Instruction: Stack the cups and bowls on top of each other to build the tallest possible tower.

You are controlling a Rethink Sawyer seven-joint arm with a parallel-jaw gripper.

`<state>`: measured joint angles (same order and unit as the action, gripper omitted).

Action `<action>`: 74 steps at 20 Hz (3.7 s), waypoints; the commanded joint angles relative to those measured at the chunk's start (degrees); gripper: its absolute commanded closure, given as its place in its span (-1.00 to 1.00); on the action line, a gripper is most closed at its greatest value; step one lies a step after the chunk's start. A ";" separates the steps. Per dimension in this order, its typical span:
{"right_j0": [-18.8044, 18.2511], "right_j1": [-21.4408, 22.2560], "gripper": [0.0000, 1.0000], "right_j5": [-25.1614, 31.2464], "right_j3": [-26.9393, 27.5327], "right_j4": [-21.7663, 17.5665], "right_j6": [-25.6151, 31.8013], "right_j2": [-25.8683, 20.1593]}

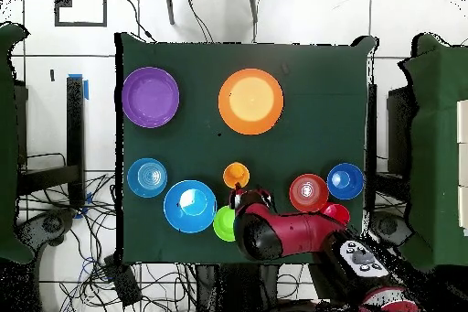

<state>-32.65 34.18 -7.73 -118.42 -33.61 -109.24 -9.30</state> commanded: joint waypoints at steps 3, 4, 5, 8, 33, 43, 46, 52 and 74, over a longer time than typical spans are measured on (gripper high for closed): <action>1.40 5.47 -1.00 3.02 0.38 -1.67 -3.33 -3.90; 1.70 5.92 -1.00 3.00 0.05 -1.46 -3.57 -3.78; 1.99 6.01 -1.00 2.73 -0.30 -1.25 -3.96 -3.51; 2.37 5.49 -1.00 1.94 -0.64 -0.76 -4.94 -3.25; 2.33 6.24 -1.00 1.24 0.10 0.26 -6.09 -5.42; 3.57 5.87 -1.00 0.69 1.01 0.74 -6.43 -4.44; 3.66 6.34 -1.00 0.38 0.04 0.83 -6.88 -4.07; 4.54 12.25 -1.00 0.39 -6.45 1.92 -8.88 -3.24; 23.84 -0.51 -1.00 -22.95 -6.27 12.19 -12.25 13.84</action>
<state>-9.05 42.32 -24.72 -123.19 -24.62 -109.29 4.03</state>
